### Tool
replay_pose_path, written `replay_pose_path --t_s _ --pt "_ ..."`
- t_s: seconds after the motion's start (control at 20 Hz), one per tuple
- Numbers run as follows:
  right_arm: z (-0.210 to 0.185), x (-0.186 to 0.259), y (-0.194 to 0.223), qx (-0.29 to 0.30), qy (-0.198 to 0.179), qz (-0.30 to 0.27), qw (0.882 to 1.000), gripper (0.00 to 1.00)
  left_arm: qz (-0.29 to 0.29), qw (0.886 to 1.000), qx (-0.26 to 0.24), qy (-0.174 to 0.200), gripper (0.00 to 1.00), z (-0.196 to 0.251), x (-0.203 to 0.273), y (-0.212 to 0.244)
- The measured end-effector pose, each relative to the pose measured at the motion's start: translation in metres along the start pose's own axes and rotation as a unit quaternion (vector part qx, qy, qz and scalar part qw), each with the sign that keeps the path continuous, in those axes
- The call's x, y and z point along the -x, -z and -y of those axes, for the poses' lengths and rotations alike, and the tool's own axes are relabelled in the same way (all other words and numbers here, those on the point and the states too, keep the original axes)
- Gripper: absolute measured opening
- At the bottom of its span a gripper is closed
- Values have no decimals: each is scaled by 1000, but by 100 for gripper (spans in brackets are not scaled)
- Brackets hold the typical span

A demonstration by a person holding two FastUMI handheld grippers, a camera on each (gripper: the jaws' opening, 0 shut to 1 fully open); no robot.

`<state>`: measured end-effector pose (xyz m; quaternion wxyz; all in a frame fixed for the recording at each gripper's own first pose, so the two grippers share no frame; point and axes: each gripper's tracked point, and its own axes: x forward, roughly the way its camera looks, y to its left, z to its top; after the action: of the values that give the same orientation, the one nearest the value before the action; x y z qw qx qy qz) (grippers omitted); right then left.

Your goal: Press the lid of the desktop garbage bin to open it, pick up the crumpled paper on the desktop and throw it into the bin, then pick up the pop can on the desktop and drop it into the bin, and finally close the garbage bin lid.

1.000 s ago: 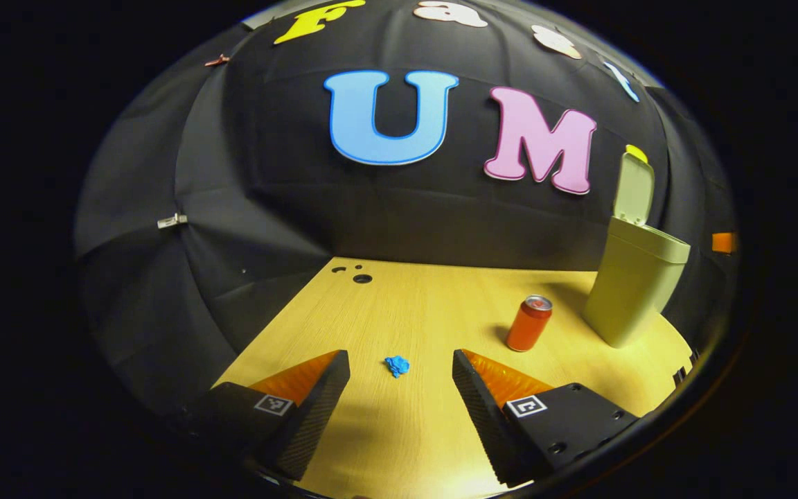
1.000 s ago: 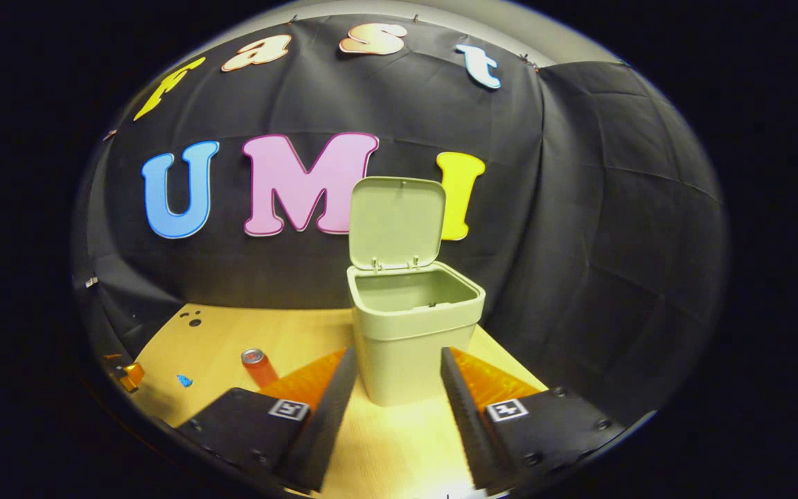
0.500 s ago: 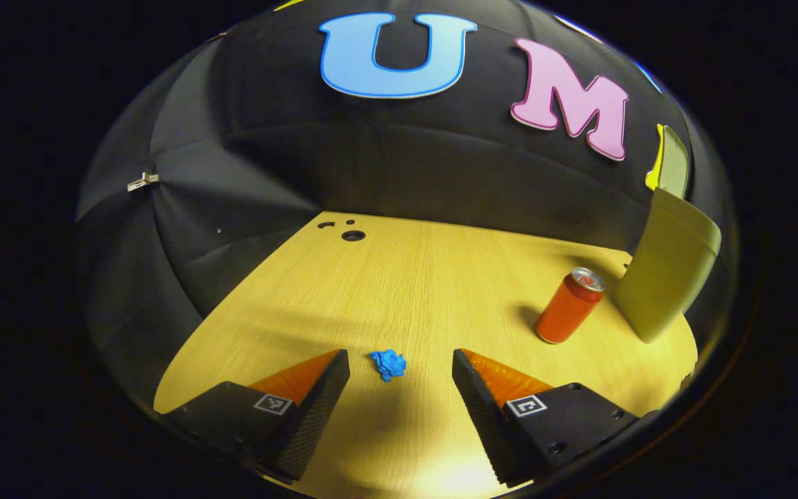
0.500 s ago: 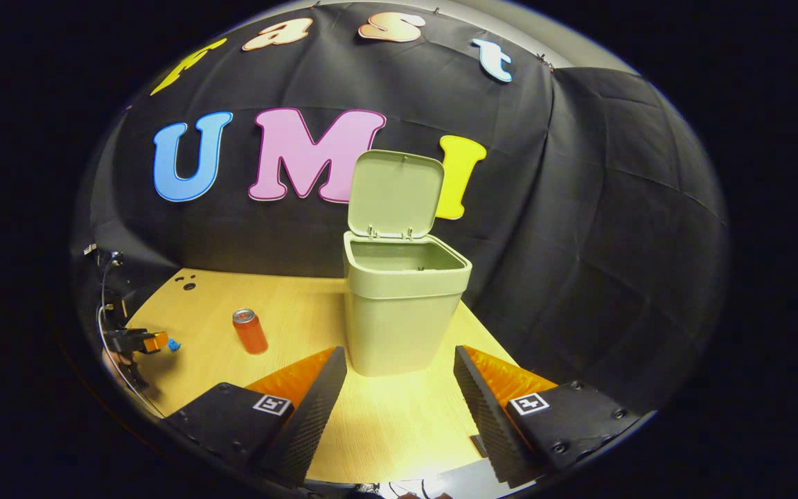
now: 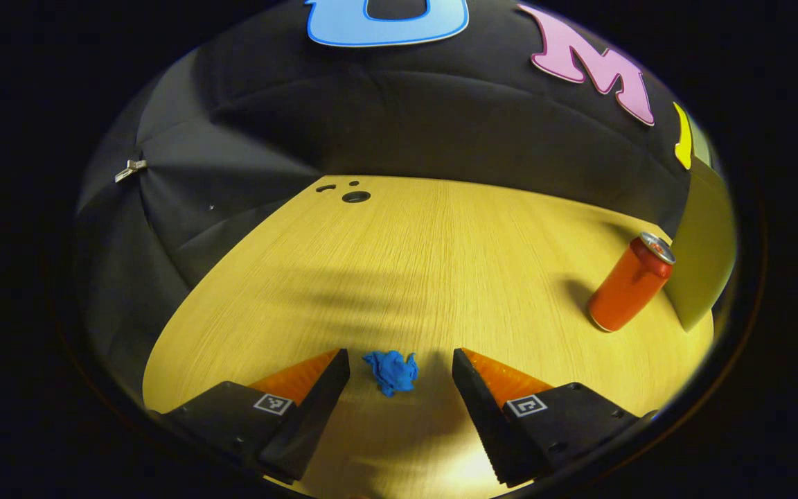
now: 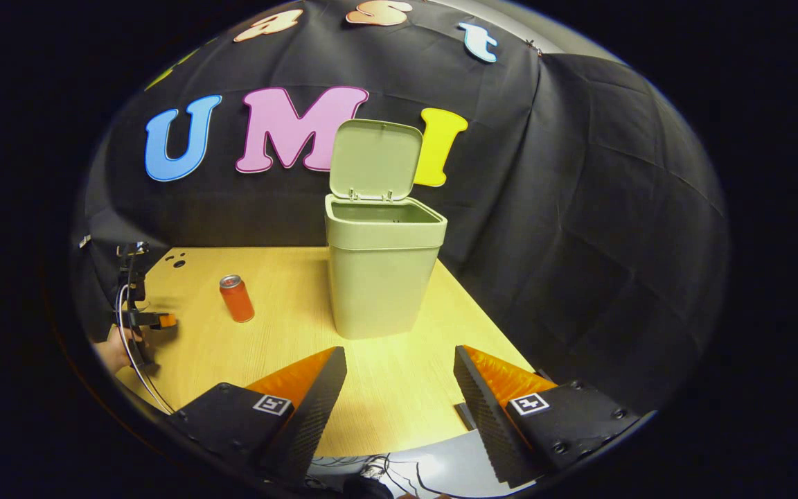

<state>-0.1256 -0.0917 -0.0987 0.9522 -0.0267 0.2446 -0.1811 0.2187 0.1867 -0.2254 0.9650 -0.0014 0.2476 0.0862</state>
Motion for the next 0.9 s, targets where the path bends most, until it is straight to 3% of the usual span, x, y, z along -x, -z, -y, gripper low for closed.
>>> replay_pose_path --t_s 0.2,0.45,0.6,0.65,0.75,0.9 --pt "0 -1 3 -1 -3 -3 1000 98 2 1000 -11 -2 93 5 -4 6" --pt "-8 -5 10 1 -21 -17 1000 98 11 1000 -16 3 70 8 -7 4" --pt "-18 -6 9 8 -40 -17 999 98 11 1000 -12 2 64 6 -6 5" --pt "-18 -5 8 13 -43 -14 999 98 13 1000 -6 2 52 5 -5 6" --pt "-19 -7 2 11 -51 -5 999 98 9 1000 -4 4 39 6 -3 6" --pt "-19 -15 -1 3 -61 -6 998 98 -3 1000 -2 19 34 13 5 7"
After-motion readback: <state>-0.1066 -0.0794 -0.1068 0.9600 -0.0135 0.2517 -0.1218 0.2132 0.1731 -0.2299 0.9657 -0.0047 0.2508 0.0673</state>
